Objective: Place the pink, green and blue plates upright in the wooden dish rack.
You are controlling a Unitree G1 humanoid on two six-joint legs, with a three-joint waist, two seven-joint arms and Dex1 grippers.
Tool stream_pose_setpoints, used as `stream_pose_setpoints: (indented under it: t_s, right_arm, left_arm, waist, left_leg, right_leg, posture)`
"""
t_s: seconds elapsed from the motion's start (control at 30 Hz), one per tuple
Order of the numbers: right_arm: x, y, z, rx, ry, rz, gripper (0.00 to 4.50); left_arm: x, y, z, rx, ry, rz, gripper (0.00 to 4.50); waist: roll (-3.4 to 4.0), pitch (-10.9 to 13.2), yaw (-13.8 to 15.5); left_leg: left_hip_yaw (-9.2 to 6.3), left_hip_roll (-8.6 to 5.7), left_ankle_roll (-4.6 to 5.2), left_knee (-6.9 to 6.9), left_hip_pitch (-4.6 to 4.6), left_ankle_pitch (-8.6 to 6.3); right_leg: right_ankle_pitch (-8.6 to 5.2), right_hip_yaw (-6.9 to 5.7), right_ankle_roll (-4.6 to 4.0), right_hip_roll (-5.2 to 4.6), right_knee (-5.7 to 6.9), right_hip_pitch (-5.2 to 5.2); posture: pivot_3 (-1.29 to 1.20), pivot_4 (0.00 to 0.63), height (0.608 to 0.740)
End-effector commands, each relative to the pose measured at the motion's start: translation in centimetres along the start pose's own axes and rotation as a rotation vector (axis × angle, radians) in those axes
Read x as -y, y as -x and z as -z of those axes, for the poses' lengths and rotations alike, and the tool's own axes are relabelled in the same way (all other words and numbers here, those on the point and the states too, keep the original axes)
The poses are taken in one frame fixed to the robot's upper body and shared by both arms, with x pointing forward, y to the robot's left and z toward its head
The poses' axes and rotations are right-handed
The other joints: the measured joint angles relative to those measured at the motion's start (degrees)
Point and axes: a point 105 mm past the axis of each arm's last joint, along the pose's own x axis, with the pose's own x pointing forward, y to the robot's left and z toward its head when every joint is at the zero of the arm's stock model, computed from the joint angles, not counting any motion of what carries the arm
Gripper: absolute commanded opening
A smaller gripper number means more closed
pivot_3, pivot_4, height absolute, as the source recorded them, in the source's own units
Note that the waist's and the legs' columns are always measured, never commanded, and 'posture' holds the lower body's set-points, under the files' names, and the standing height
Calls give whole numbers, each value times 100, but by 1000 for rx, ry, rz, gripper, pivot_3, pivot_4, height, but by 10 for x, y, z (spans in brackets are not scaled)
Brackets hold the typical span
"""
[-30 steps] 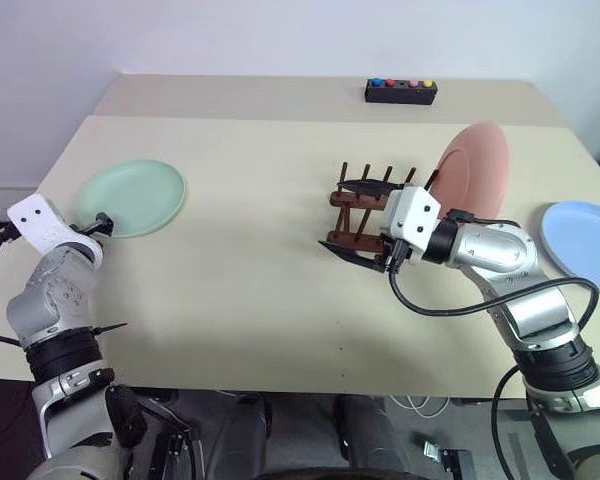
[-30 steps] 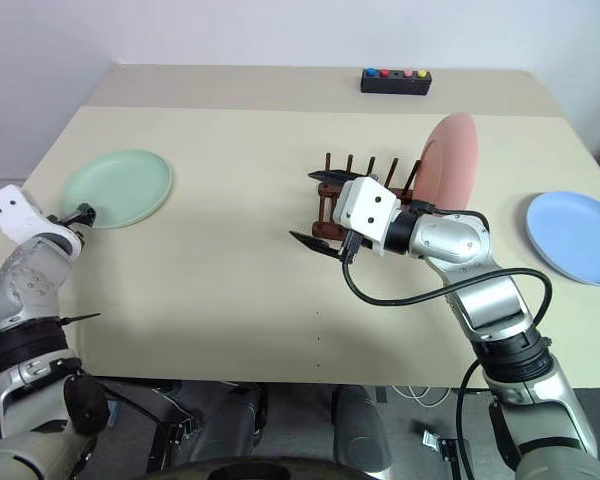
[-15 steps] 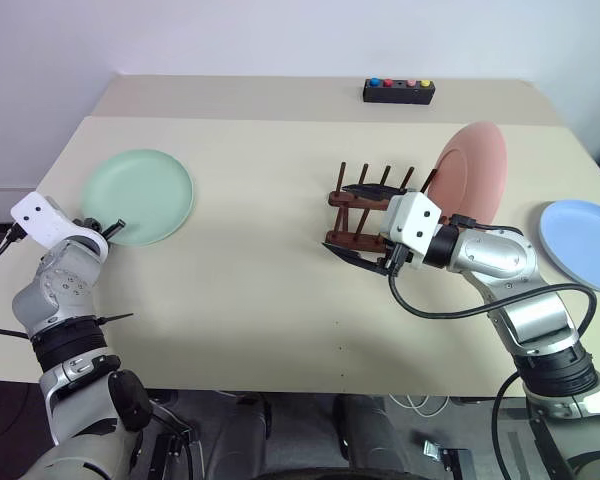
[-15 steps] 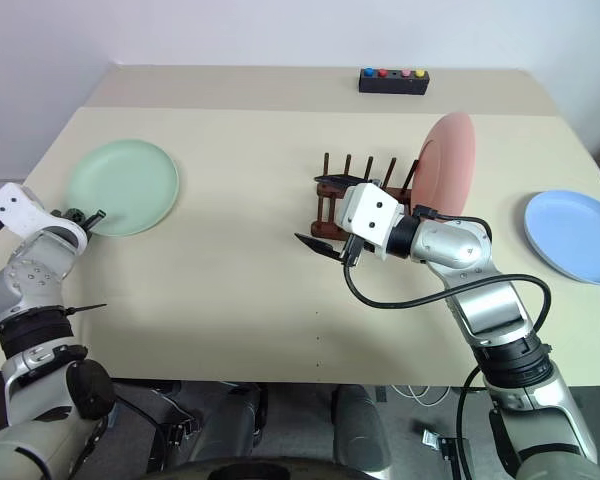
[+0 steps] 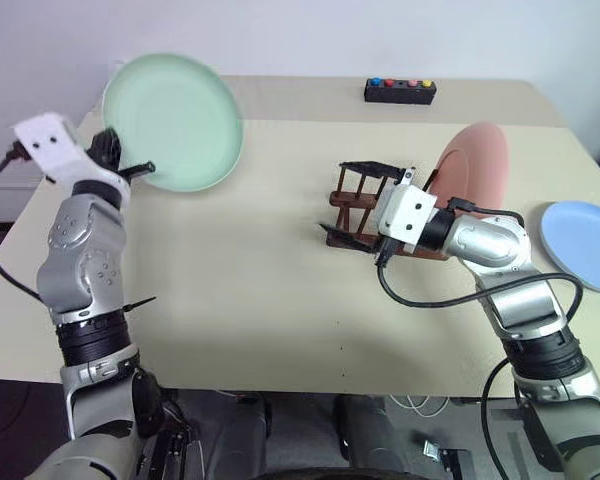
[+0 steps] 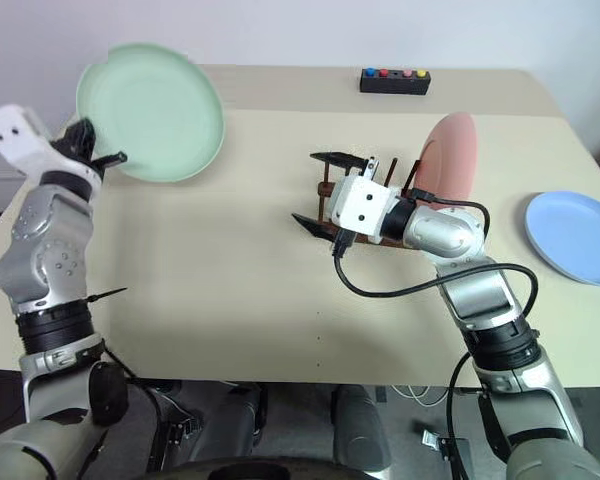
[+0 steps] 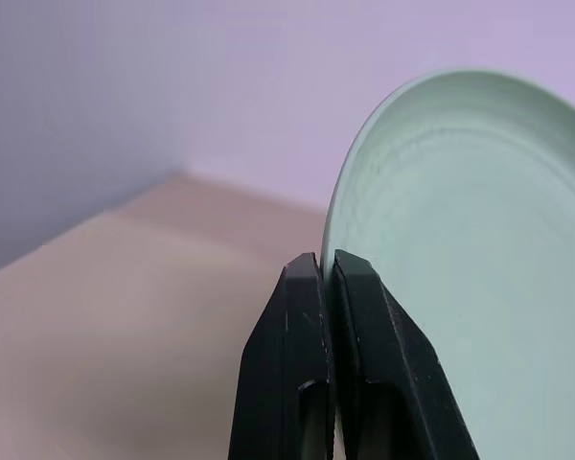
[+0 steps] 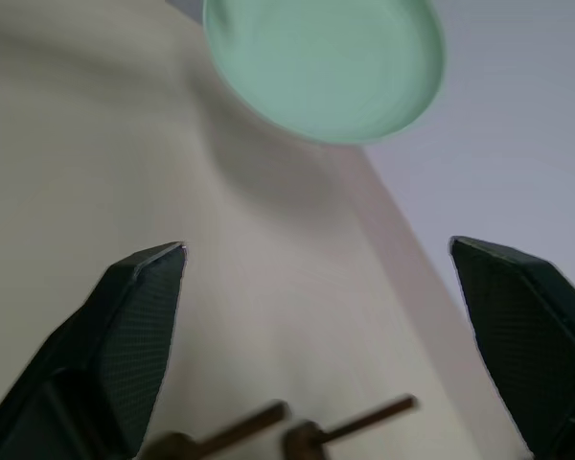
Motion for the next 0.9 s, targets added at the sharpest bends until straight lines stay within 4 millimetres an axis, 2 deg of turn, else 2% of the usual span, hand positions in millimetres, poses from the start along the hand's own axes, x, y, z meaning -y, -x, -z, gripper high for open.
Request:
stream_pose_setpoints:
  t_s: [0.03, 0.1, 0.13, 0.4, 0.5, 0.73, 0.9]
  right_arm:
    - [16, -9, -11, 22, 164, 72, 4500]
    - [14, -16, -15, 31, 220, 78, 4500]
    - [13, -18, -16, 35, 234, 78, 4500]
    - [5, -28, -12, 21, 386, 82, 4500]
    - [3, -29, -9, 13, 435, 76, 4500]
    - [14, -29, -4, -9, 537, 132, 4500]
    - [12, -31, -2, -5, 543, 125, 4500]
  left_arm:
    - [41, 0, -23, 97, -104, 104, 18]
    - [70, 3, -27, 118, -89, 163, 18]
    - [77, 4, -29, 123, -76, 174, 18]
    - [115, 11, -36, 116, -46, 258, 18]
    - [121, 13, -35, 102, -39, 274, 18]
    - [141, 21, -26, 54, -37, 357, 18]
    - [149, 24, -26, 43, -28, 392, 18]
  waist:
    - [0, 0, -3]
    - [0, 0, 1]
    - [-1, 0, 5]
    - [0, 0, -8]
    - [-1, 0, -5]
    - [0, 1, -2]
    - [0, 1, -6]
  left_leg:
    - [0, 0, 0, -1, 0, 0]
    - [0, -1, 0, -3, 0, 0]
    - [1, -1, 0, -1, -1, 0]
    - [1, -1, 0, -1, -1, 0]
    - [1, -1, 0, -1, -2, 0]
    - [1, -1, -1, 0, -2, 0]
    - [1, -1, -1, -2, -2, 0]
  right_leg:
    - [0, 0, 0, 0, 0, -2]
    - [0, 0, 0, 0, 0, -2]
    - [0, 0, 0, 0, -1, -2]
    - [0, 1, 0, 0, -1, -3]
    - [0, 1, 0, 0, -1, -3]
    - [0, 1, 0, 0, -1, -3]
    - [0, 1, 0, 0, -1, -3]
  posture:
    - [0, 150, 734]
    - [0, 150, 734]
    - [0, 150, 734]
    - [0, 150, 734]
    - [0, 150, 734]
    - [0, 150, 734]
    - [0, 150, 734]
